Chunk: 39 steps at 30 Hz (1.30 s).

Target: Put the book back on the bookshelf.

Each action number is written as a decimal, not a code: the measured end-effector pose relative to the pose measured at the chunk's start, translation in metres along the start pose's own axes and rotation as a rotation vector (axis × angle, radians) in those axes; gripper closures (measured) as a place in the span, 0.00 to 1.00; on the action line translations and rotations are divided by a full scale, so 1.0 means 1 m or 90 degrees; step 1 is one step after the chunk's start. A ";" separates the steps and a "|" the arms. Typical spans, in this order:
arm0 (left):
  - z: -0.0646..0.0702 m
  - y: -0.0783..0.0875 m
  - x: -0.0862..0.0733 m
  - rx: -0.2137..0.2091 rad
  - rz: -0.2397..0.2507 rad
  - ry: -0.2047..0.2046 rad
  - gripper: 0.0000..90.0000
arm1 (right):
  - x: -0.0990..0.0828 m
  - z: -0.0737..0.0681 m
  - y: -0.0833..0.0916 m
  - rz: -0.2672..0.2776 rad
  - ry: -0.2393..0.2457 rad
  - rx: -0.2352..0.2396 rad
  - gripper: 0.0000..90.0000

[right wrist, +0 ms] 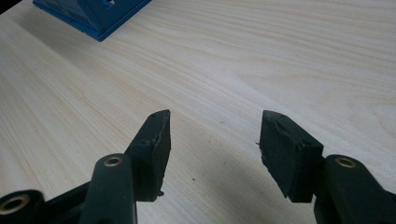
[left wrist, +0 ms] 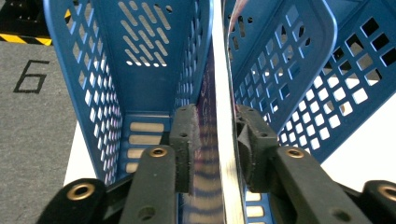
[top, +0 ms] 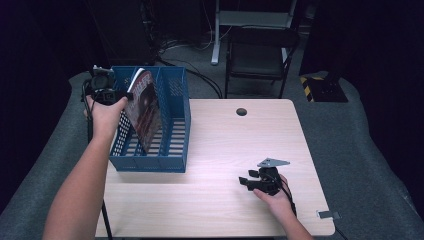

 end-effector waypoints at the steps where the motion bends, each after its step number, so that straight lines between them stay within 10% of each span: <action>1: 0.000 0.000 0.000 0.000 0.000 -0.001 0.73 | 0.000 0.000 0.000 -0.001 -0.002 0.000 0.48; 14: 0.008 0.003 -0.002 -0.020 0.006 -0.022 0.53 | 0.000 0.001 -0.001 -0.002 -0.007 0.002 0.48; 39: 0.032 0.049 0.013 -0.058 0.004 -0.088 0.53 | 0.001 0.002 -0.001 0.002 -0.004 0.003 0.48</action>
Point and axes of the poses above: each handheld gripper's, and its own axes: y roughly backward along the jaws, x roughly out of its top, z roughly to its right, the point moved 6 cm from there along -y, roughly forward along the jaws, and after that the axes turned 1 degree about y, right-handed, at the moved point
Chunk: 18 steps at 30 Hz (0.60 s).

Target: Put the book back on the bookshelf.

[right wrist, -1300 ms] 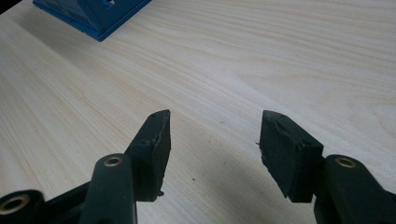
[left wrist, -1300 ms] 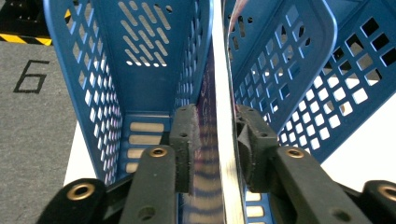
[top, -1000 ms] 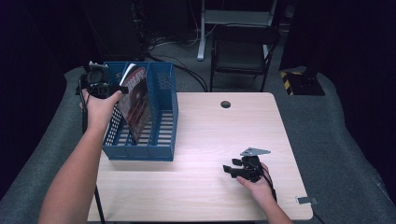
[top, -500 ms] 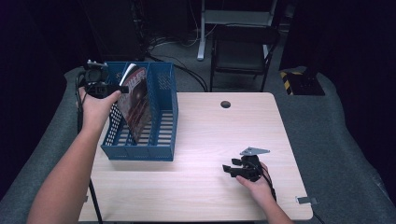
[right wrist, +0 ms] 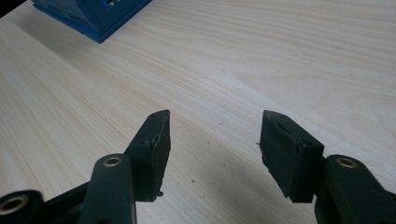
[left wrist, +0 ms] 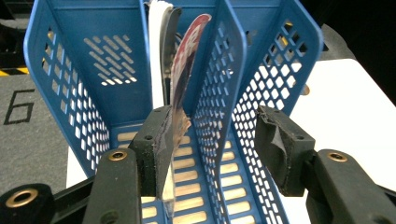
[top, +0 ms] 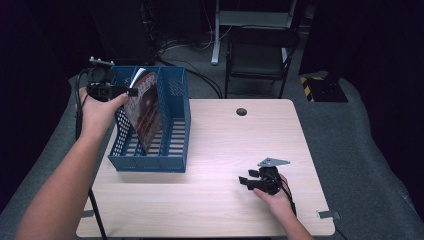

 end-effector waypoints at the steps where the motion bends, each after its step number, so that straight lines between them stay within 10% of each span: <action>1: 0.001 0.002 0.001 -0.006 -0.001 -0.006 0.53 | 0.000 0.000 0.000 -0.001 0.001 0.000 0.48; 18: 0.041 0.019 -0.005 -0.061 -0.014 -0.071 0.52 | 0.000 -0.002 -0.002 -0.004 0.002 -0.001 0.48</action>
Point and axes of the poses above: each handheld gripper's, and its own axes: y roughly backward along the jaws, x roughly out of its top, z roughly to its right, the point moved 6 cm from there along -y, roughly forward along the jaws, and after that the axes turned 1 degree about y, right-handed, at the moved point
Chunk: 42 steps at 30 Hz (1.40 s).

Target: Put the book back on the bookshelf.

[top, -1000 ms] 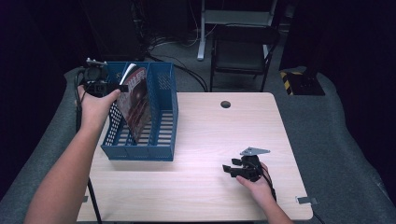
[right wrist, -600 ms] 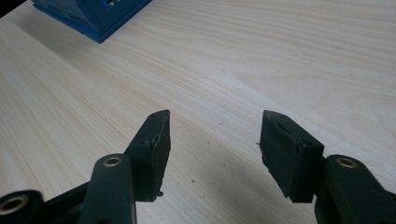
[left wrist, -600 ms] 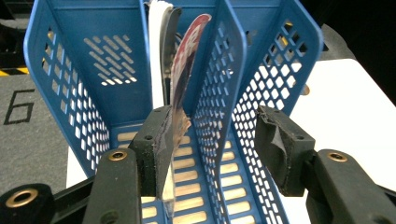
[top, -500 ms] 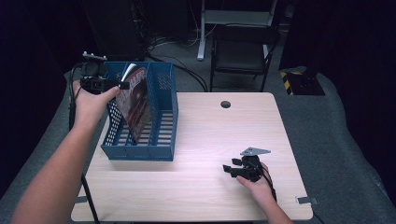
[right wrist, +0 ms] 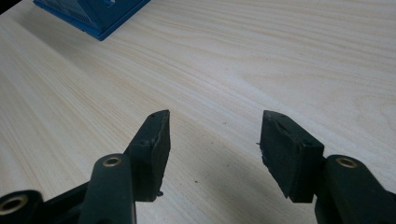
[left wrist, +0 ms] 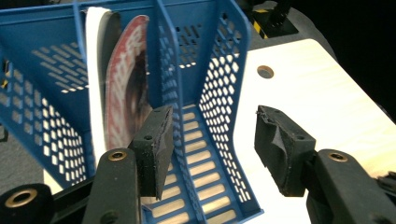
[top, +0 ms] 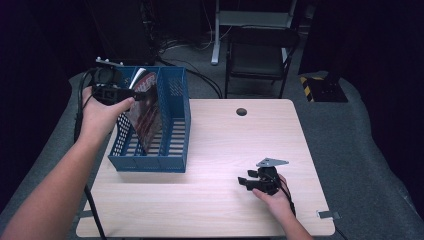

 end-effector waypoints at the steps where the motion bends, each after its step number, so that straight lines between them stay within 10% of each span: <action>1: 0.003 0.000 0.000 -0.004 -0.001 -0.006 0.52 | 0.000 0.000 0.000 0.004 0.000 -0.001 0.48; 42: 0.101 -0.020 -0.044 -0.135 -0.084 -0.151 0.51 | 0.001 0.000 0.002 0.000 0.000 0.000 0.47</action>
Point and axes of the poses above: each handheld gripper's, and its own axes: y roughly backward along the jaws, x roughly out of its top, z roughly to its right, the point moved 6 cm from there along -y, roughly forward along the jaws, and after that the axes turned 1 degree about y, right-handed, at the moved point
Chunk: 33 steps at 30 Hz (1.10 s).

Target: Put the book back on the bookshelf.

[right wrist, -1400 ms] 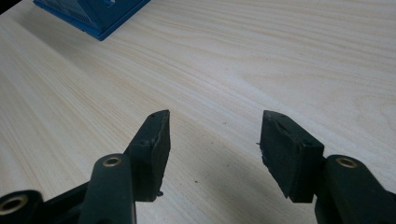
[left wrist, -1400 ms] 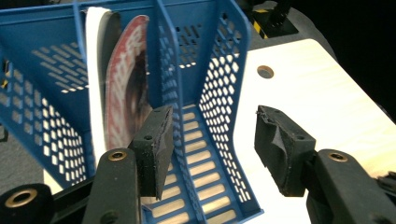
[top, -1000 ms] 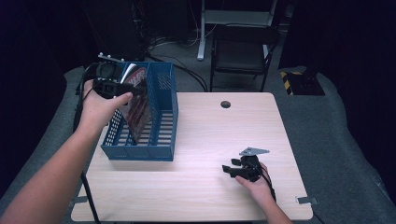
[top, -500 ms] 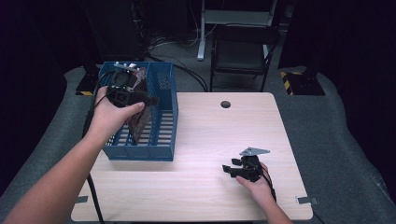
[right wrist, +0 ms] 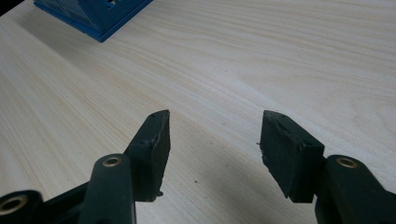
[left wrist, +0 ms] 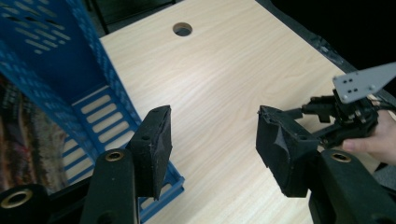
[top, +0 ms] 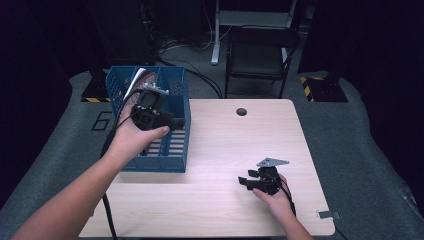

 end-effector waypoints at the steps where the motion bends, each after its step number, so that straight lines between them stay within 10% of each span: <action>1: 0.002 -0.001 -0.002 -0.001 0.000 -0.001 0.51 | 0.000 0.000 0.000 0.000 0.001 0.000 0.47; 22: 0.033 -0.051 -0.051 -0.064 -0.016 -0.024 0.51 | 0.000 0.001 0.001 0.004 0.001 -0.002 0.47; 33: 0.029 -0.075 -0.086 -0.087 -0.019 0.015 0.51 | 0.000 0.000 0.001 0.004 0.001 -0.003 0.47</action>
Point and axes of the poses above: each handheld gripper's, and its own axes: y roughly backward along the jaws, x roughly out of its top, z roughly to its right, the point moved 6 cm from there along -y, roughly forward along the jaws, and after that the axes turned 1 degree about y, right-handed, at the moved point
